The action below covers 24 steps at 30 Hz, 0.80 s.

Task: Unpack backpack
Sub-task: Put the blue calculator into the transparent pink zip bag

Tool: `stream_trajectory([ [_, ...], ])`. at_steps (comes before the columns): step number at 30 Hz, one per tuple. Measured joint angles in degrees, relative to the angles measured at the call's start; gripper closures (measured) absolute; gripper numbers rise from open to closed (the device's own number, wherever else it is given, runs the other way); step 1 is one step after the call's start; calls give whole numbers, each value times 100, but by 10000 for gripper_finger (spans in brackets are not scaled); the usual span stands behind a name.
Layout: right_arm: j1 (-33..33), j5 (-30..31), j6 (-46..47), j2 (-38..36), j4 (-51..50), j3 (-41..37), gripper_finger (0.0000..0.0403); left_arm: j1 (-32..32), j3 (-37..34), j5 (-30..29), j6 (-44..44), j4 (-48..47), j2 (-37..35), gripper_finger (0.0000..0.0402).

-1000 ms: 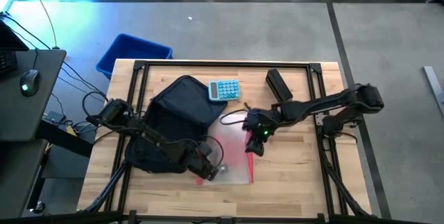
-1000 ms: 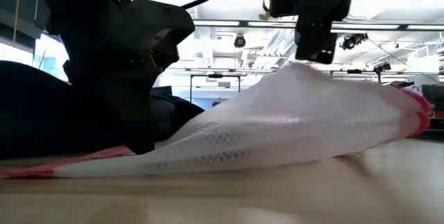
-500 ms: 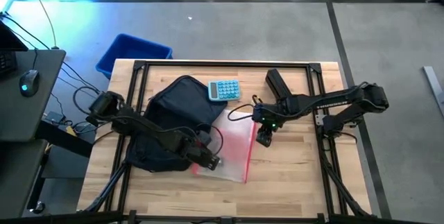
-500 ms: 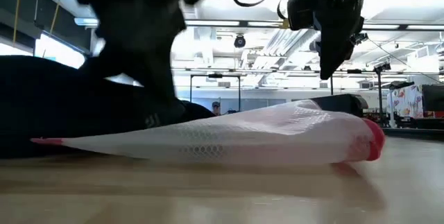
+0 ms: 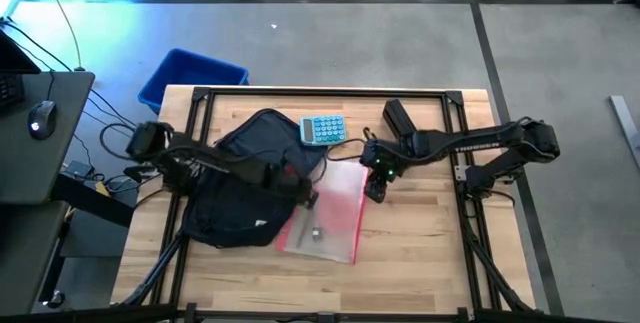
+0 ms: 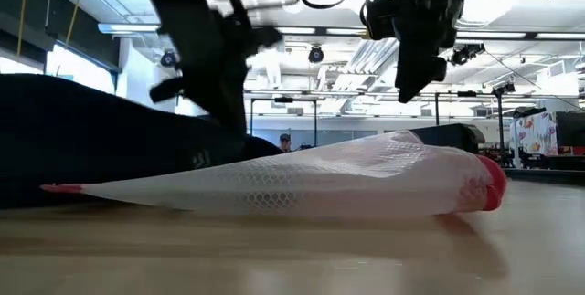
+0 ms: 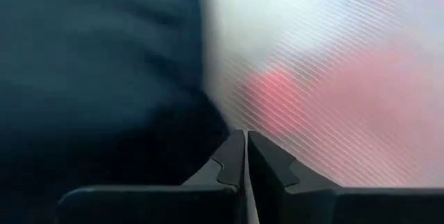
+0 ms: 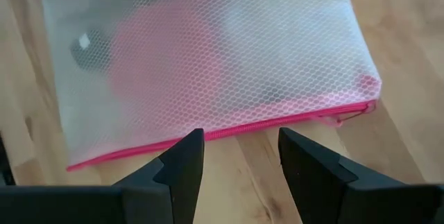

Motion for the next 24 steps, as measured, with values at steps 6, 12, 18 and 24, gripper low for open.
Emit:
stream_trajectory([
  [6, -7, -44, 17, 0, -3, 0, 234, 559, -42, -294, 342, -1044, -35, 402],
  [12, -127, 84, 317, -22, -3, 0, 234, 993, -24, -208, 797, -1333, -92, 402],
  [18, -881, 83, 370, -24, 173, 0, 234, 798, 548, -240, 857, -1311, -538, 402],
  [24, -2125, -276, 317, 138, 787, 0, 234, 1301, 898, -578, 1391, -1203, -614, 402],
])
